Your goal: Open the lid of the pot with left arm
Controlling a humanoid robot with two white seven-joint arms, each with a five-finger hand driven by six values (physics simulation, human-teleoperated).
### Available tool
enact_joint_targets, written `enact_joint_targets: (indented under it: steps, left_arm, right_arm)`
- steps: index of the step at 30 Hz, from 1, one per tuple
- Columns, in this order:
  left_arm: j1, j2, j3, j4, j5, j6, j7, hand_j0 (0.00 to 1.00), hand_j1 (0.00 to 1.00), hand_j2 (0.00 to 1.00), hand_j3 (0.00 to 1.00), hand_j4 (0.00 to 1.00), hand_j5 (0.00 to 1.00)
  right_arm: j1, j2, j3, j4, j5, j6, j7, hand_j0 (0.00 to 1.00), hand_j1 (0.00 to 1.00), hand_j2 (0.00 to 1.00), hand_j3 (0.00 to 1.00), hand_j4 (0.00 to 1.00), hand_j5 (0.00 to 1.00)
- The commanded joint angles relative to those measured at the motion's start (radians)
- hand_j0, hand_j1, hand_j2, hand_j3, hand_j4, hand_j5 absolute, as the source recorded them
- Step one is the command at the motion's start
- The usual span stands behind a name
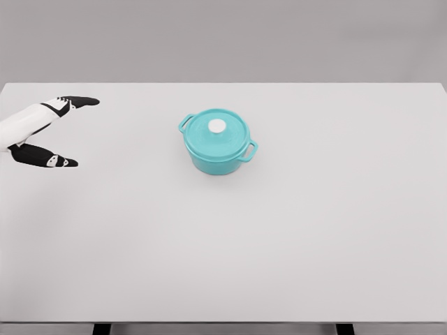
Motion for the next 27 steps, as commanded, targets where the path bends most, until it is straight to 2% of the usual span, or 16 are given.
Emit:
enact_joint_targets:
  steps: [1, 4, 8, 12, 13, 15, 17, 18, 20, 22, 24, 26, 27]
  left_arm:
    - [0.0, 0.001, 0.001, 0.001, 0.008, 0.002, -0.001, 1.0, 1.0, 1.0, 1.0, 1.0, 1.0]
    - [-0.002, -0.002, 0.001, 0.001, -0.01, 0.002, -0.004, 1.0, 1.0, 1.0, 1.0, 1.0, 1.0]
    - [-0.008, -0.016, -0.005, -0.005, -0.015, 0.002, -0.102, 1.0, 1.0, 1.0, 1.0, 1.0, 1.0]
    - [-0.006, -0.03, -0.016, -0.013, -0.043, 0.002, -0.11, 1.0, 1.0, 1.0, 1.0, 1.0, 1.0]
    - [-0.015, -0.007, -0.039, -0.011, -0.041, 0.002, -0.108, 1.0, 1.0, 1.0, 1.0, 1.0, 1.0]
    - [-0.083, 0.052, -0.131, 0.001, -0.041, 0.002, -0.105, 1.0, 1.0, 1.0, 1.0, 1.0, 1.0]
    - [-0.218, 0.084, -0.252, 0.048, -0.093, 0.002, -0.108, 1.0, 1.0, 1.0, 1.0, 1.0, 1.0]
    - [-0.311, 0.084, -0.336, 0.048, -0.144, 0.002, -0.107, 1.0, 1.0, 1.0, 1.0, 1.0, 1.0]
    - [-0.408, 0.078, -0.444, 0.059, -0.162, 0.002, -0.11, 1.0, 1.0, 1.0, 1.0, 1.0, 1.0]
    - [-0.457, 0.07, -0.465, 0.074, -0.222, 0.002, -0.108, 1.0, 1.0, 1.0, 1.0, 1.0, 1.0]
    - [-0.462, 0.063, -0.465, 0.068, -0.279, 0.002, -0.11, 1.0, 1.0, 1.0, 1.0, 1.0, 1.0]
    - [-0.503, 0.027, -0.471, 0.067, -0.336, 0.002, -0.11, 1.0, 1.0, 1.0, 1.0, 1.0, 1.0]
    - [-0.543, 0.009, -0.513, 0.067, -0.357, 0.002, -0.11, 1.0, 1.0, 1.0, 1.0, 1.0, 1.0]
  right_arm:
    - [-0.002, 0.0, 0.003, -0.003, 0.0, 0.0, 0.0, 1.0, 1.0, 1.0, 1.0, 1.0, 1.0]
    - [0.0, 0.0, 0.0, 0.002, 0.0, 0.0, 0.0, 1.0, 1.0, 1.0, 1.0, 1.0, 1.0]
    - [0.0, 0.0, 0.0, 0.0, 0.0, 0.0, 0.0, 1.0, 1.0, 1.0, 1.0, 1.0, 1.0]
    - [0.0, 0.0, 0.0, 0.0, 0.0, 0.0, 0.0, 1.0, 1.0, 1.0, 1.0, 1.0, 1.0]
    - [0.0, 0.0, 0.0, 0.0, 0.0, 0.0, 0.0, 1.0, 1.0, 1.0, 1.0, 1.0, 1.0]
    - [0.0, 0.0, 0.0, 0.0, 0.0, 0.0, 0.0, 1.0, 1.0, 1.0, 1.0, 1.0, 1.0]
    - [0.0, 0.0, 0.0, 0.0, 0.0, 0.0, 0.0, 1.0, 1.0, 1.0, 1.0, 1.0, 1.0]
    - [0.0, 0.0, 0.0, 0.0, 0.0, 0.0, 0.0, 1.0, 1.0, 1.0, 1.0, 1.0, 1.0]
    - [0.0, 0.0, 0.0, 0.0, 0.0, 0.0, 0.0, 1.0, 1.0, 1.0, 1.0, 1.0, 1.0]
    - [0.0, 0.0, 0.0, 0.0, 0.0, 0.0, 0.0, 1.0, 1.0, 1.0, 1.0, 1.0, 1.0]
    - [0.0, 0.0, 0.0, 0.0, 0.0, 0.0, 0.0, 1.0, 1.0, 1.0, 1.0, 1.0, 1.0]
    - [0.0, 0.0, 0.0, 0.0, 0.0, 0.0, 0.0, 1.0, 1.0, 1.0, 1.0, 1.0, 1.0]
    - [0.0, 0.0, 0.0, 0.0, 0.0, 0.0, 0.0, 1.0, 1.0, 1.0, 1.0, 1.0, 1.0]
